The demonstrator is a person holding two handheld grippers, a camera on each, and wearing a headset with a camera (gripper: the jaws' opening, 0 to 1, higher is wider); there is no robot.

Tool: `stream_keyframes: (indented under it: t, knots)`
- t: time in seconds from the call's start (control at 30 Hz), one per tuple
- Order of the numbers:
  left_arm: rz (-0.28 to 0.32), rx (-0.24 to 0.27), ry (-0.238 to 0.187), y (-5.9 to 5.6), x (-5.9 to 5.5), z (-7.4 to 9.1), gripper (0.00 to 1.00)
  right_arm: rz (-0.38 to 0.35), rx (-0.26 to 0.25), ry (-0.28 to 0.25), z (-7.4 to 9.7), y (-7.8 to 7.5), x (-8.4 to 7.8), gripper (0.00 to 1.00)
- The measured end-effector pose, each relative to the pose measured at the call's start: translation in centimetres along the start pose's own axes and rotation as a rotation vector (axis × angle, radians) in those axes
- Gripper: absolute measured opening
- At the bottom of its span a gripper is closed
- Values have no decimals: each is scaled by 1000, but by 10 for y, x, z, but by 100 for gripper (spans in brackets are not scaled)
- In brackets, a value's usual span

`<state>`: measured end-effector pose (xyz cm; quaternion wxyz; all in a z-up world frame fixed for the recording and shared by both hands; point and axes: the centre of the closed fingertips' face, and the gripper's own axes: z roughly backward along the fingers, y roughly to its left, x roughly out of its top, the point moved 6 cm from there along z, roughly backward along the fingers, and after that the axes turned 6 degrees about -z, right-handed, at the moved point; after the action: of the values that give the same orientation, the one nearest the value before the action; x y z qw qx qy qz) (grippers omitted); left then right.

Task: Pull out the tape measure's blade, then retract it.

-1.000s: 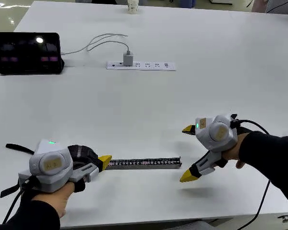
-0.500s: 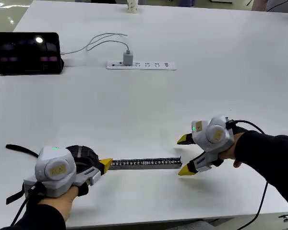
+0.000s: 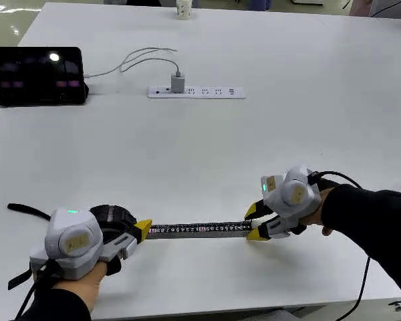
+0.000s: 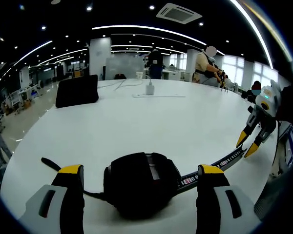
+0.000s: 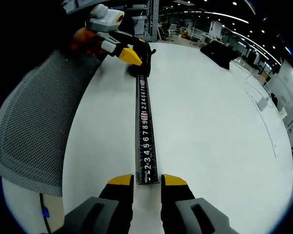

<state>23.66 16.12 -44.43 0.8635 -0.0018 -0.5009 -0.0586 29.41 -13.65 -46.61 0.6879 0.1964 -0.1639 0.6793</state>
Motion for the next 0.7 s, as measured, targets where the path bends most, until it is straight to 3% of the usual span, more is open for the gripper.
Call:
stream_keyframes:
  t: [0.13, 0.23, 0.37, 0.7]
  knots:
    - [-1, -2, -2, 0, 0, -1, 93, 1, 0, 8, -3, -1, 0, 14]
    - [-1, -3, -1, 0, -1, -1, 92, -42, 14, 7, -3, -3, 0, 12]
    - [-2, -4, 4, -1, -2, -2, 91, 45, 14, 38, -4, 0, 1, 12]
    - [20, 2, 16, 1, -5, -5, 77, -29, 4, 75, -5, -2, 4, 11]
